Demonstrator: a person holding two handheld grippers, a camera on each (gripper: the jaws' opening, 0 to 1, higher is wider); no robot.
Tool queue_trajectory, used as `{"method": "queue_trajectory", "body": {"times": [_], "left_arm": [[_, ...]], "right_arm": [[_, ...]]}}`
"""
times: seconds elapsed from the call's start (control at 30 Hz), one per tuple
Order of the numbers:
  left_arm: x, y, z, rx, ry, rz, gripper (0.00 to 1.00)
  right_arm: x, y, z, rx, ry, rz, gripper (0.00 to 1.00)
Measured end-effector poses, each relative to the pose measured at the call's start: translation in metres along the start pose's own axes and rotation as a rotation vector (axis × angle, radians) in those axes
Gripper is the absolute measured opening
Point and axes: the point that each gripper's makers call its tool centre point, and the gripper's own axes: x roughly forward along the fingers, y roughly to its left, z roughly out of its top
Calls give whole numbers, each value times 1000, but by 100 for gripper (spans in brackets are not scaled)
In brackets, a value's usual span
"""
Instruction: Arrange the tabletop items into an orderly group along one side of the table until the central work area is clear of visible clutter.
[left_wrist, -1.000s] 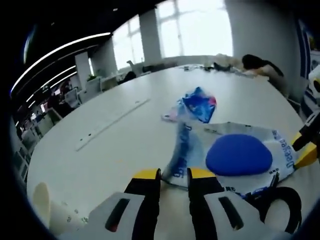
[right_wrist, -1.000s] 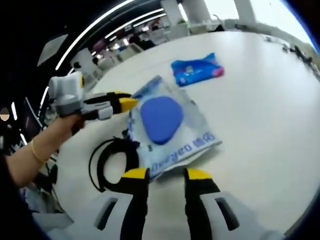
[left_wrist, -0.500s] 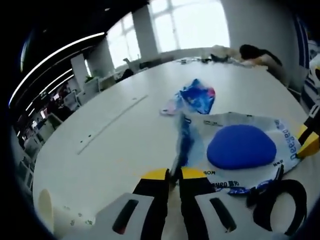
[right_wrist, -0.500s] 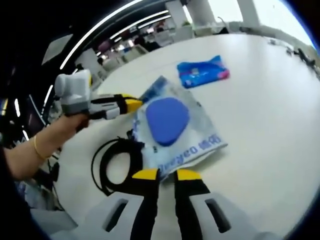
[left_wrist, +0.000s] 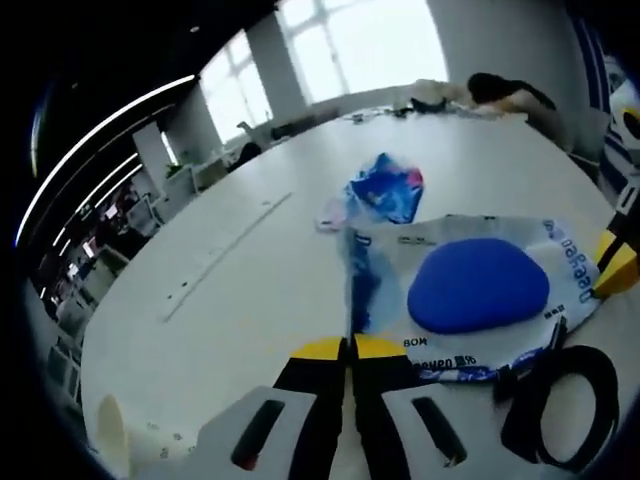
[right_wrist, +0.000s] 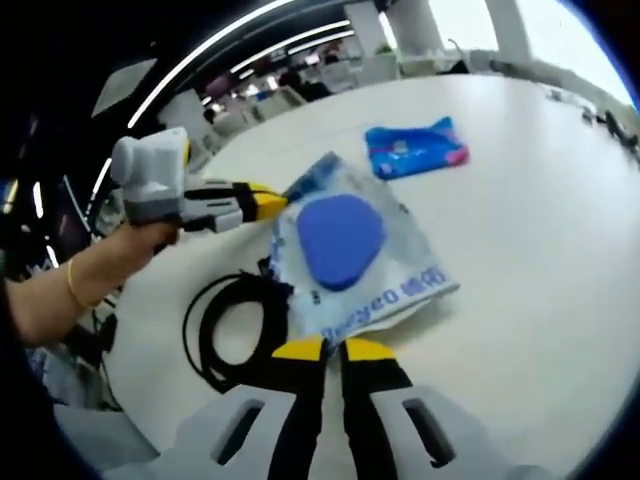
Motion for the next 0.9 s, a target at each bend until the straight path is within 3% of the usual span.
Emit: {"method": "queue_trajectory", "body": {"times": [0.4, 0.9], "left_arm": [[-10, 1, 10, -10, -24, 12, 0], [-27, 13, 20, -28, -50, 53, 0]], "right_arm": [[-6, -8, 11, -19, -39, -40, 1], [-15, -9, 37, -157, -116, -80, 0]]}}
